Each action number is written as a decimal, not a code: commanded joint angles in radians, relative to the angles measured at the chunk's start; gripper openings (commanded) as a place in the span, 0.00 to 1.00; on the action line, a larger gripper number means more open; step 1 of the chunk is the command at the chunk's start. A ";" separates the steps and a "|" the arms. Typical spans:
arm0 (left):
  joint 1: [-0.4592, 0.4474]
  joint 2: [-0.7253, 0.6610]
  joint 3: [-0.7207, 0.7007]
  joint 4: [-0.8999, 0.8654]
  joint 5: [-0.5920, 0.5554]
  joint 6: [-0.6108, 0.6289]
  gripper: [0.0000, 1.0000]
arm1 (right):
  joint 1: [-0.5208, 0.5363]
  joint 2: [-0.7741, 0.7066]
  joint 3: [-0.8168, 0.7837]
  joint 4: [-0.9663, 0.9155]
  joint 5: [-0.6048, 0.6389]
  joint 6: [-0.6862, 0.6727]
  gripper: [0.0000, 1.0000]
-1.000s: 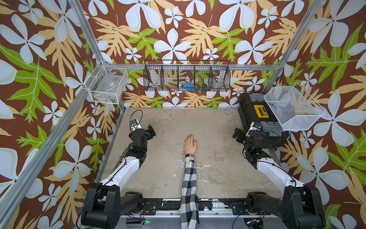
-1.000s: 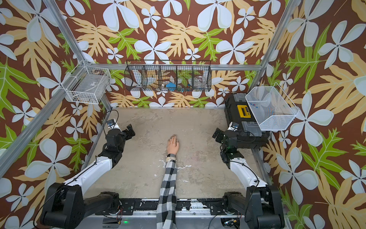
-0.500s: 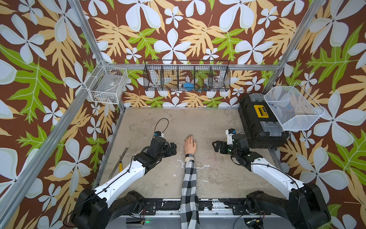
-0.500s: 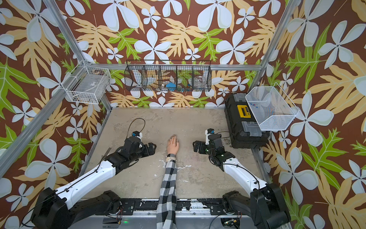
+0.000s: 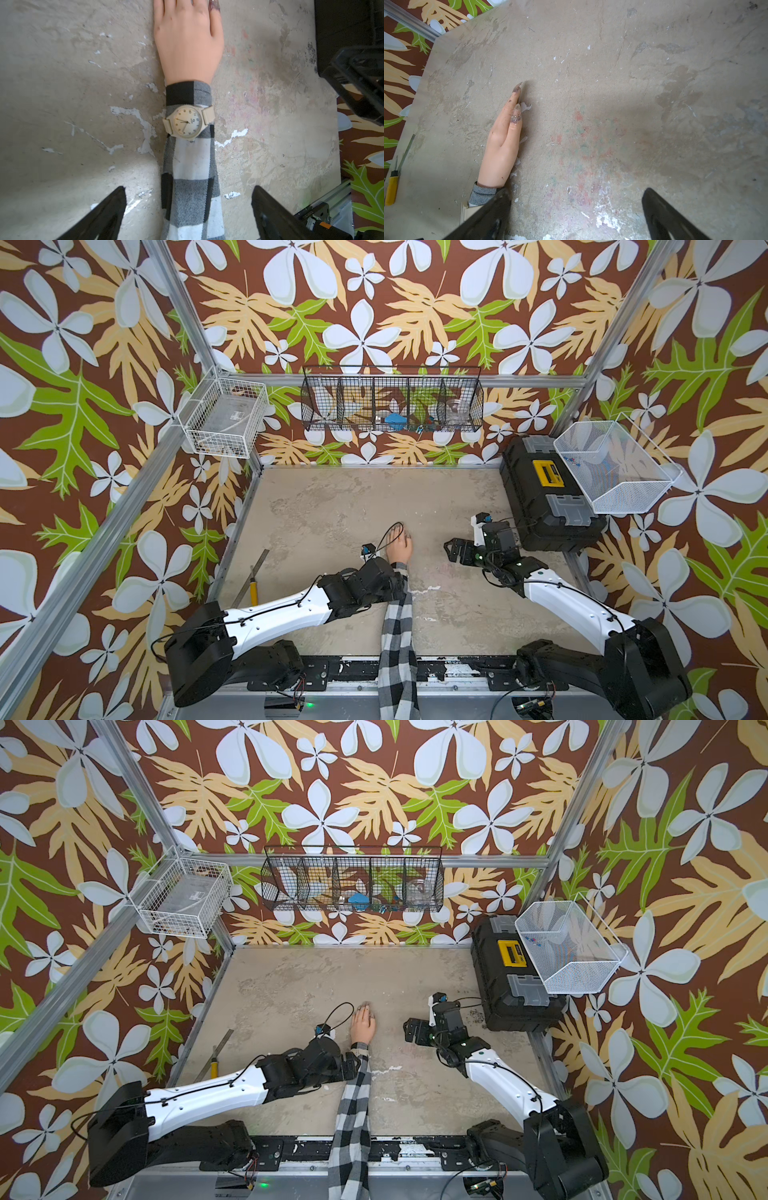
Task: Take off the watch
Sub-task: Adjust the hand at the center of the board.
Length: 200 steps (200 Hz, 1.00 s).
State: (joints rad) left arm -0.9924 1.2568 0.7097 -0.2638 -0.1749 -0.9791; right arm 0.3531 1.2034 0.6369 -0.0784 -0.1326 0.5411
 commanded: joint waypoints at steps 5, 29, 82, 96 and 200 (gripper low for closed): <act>-0.032 0.033 0.034 -0.006 -0.044 -0.051 0.95 | -0.001 -0.008 0.004 -0.022 0.012 -0.002 1.00; -0.044 0.084 0.071 -0.040 -0.057 -0.056 0.94 | 0.000 -0.019 0.004 -0.027 0.016 0.013 1.00; -0.054 0.208 0.135 -0.079 -0.094 -0.020 0.92 | -0.001 -0.010 0.012 -0.024 0.024 0.020 1.00; -0.054 0.239 0.155 -0.085 -0.105 -0.009 0.91 | -0.002 -0.002 0.014 -0.024 0.027 0.018 1.00; -0.054 0.393 0.223 -0.100 -0.154 0.044 0.78 | -0.004 0.024 0.005 -0.004 0.042 0.008 1.00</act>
State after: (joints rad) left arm -1.0454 1.6341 0.9249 -0.3599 -0.3073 -0.9558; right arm 0.3515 1.2285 0.6434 -0.0971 -0.1043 0.5606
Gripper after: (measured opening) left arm 0.795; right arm 0.997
